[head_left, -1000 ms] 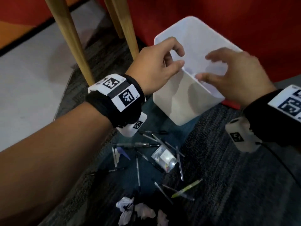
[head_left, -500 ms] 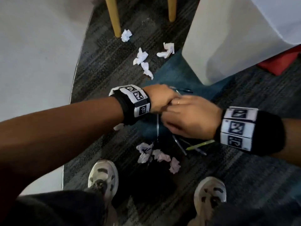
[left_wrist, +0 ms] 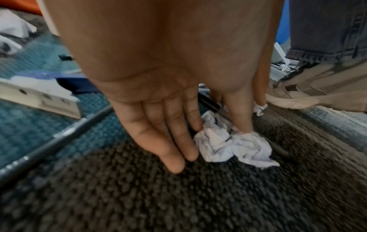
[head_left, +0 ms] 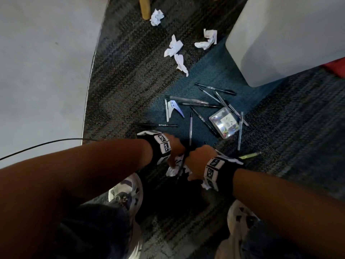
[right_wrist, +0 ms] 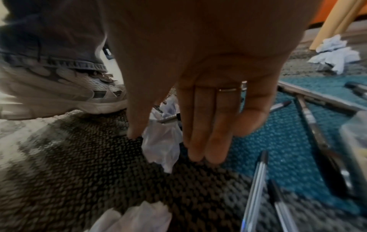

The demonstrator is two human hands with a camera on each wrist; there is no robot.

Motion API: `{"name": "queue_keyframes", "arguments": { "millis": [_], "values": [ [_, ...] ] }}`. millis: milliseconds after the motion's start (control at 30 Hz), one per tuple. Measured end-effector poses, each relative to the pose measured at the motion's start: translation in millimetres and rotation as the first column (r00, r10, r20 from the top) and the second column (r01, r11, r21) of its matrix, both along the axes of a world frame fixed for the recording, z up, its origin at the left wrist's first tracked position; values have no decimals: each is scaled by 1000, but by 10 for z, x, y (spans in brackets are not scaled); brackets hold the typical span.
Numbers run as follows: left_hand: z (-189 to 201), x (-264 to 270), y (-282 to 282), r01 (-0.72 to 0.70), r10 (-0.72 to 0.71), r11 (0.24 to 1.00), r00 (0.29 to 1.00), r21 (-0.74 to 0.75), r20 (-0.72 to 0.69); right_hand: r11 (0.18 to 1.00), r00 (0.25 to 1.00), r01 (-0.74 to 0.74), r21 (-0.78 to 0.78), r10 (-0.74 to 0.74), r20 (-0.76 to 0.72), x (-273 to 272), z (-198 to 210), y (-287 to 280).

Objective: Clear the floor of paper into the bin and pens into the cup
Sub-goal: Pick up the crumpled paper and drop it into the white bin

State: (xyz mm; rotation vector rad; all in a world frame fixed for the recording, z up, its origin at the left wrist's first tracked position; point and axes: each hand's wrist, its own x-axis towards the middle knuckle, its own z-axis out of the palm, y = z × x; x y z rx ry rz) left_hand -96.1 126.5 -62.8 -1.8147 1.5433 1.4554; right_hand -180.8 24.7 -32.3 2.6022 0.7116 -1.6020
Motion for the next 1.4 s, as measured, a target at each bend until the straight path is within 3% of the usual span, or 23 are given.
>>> {"name": "queue_keyframes", "arguments": {
  "millis": [200, 333, 533, 700, 800, 967, 1100, 1233, 1400],
  "values": [
    [-236, -110, 39, 23, -22, 1000, 999, -13, 32, 1000, 1000, 9, -8, -9, 15, 26, -32, -65],
    [-203, 13, 23, -22, 23, 999, 1000, -37, 15, 999, 1000, -20, -51, 21, 22, 187, -24, -222],
    [2, 243, -140, 53, -53, 998, 999, 19, 13, 1000, 999, 15, -10, -14, 52, 495, 173, -613],
    [242, 492, -359, -62, 62, 998, 998, -1, 0, 981, 979, 190, 31, -192, 71, 752, 508, -925],
    [520, 683, -565, -132, 141, 983, 988, -127, 63, 953, 937, 290, 84, -301, 177, 905, 872, -1115],
    [1136, 1140, -905, -212, 308, 900, 928, -380, 212, 852, 773, 430, 298, -518, 365, 1091, 1776, -1410],
    [1622, 1482, -1096, -304, 439, 803, 883, -512, 165, 725, 553, 503, 471, -688, 469, 1075, 2352, -1662],
    [2062, 1681, -1237, -449, 623, 581, 782, -679, 15, 619, 306, 551, 559, -774, 555, 1056, 2638, -1995],
    [2476, 1717, -1444, -531, 710, 278, 675, -801, -201, 541, 35, 664, 516, -712, 701, 1006, 2568, -2575]
  ]
}}
